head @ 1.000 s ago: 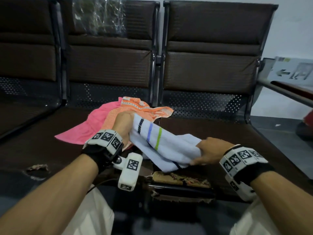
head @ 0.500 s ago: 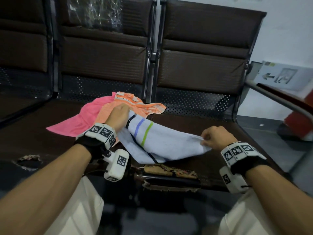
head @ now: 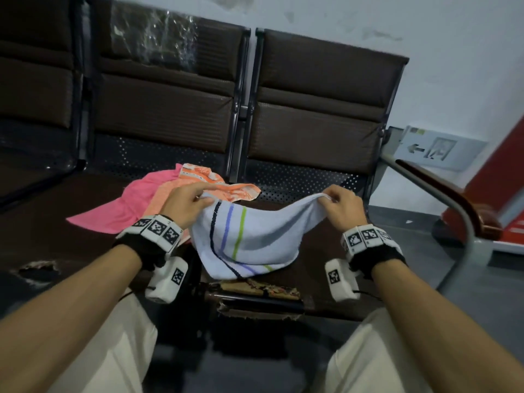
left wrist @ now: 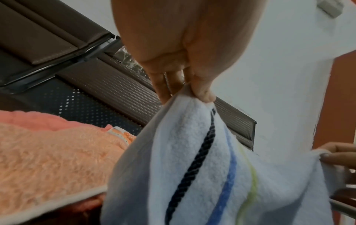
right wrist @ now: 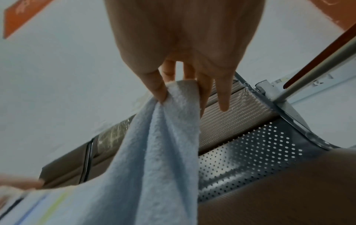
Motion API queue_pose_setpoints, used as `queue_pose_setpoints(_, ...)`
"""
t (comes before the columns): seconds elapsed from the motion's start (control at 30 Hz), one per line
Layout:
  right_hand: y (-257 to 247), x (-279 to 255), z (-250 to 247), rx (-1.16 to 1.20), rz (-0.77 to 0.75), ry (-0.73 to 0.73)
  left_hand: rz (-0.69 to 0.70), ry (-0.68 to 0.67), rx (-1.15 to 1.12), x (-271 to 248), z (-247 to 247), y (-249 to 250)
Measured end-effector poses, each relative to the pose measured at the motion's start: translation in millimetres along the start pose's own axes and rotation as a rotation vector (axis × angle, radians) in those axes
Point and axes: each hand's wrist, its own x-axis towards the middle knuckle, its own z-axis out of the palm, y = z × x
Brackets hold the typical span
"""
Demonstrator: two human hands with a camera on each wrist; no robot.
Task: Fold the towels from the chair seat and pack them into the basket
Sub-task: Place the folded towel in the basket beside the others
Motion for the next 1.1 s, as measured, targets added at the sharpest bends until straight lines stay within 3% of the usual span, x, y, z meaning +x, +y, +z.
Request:
queue_pose_setpoints(0.23, -36, 21, -37, 0.243, 0.081, 0.297, -0.003, 0.399, -0.173, 29, -35, 33)
queue_pose_setpoints(0.37, -56, 28, -63, 0.344, 0.109, 0.426, -0.015, 0.484, -0.281, 41, -51, 60)
queue_pose_setpoints(0.6, -77, 37, -118, 0.462, -0.014, 0.627, 0.042, 0.648, -0.388, 50, -83, 110)
queue_pose_setpoints(0.7, -68, 35, -129, 0.473, -0.022, 0.674, 0.032, 0.613, -0.376, 53, -92, 119)
queue_pose_setpoints(0.77, -56, 33, -126, 0.451, -0.002, 0.646, -0.046, 0.534, -0.413, 50, -87, 116)
queue_pose_setpoints(0.93, -20, 38, -85, 0.489, 0.215, 0.443, -0.269, 0.36, -0.486, 51, -48, 89)
queue_pose_setpoints(1.1, 2, 56, -38, 0.497, 0.36, 0.219, -0.363, 0.259, -0.506, 69, -12, 59)
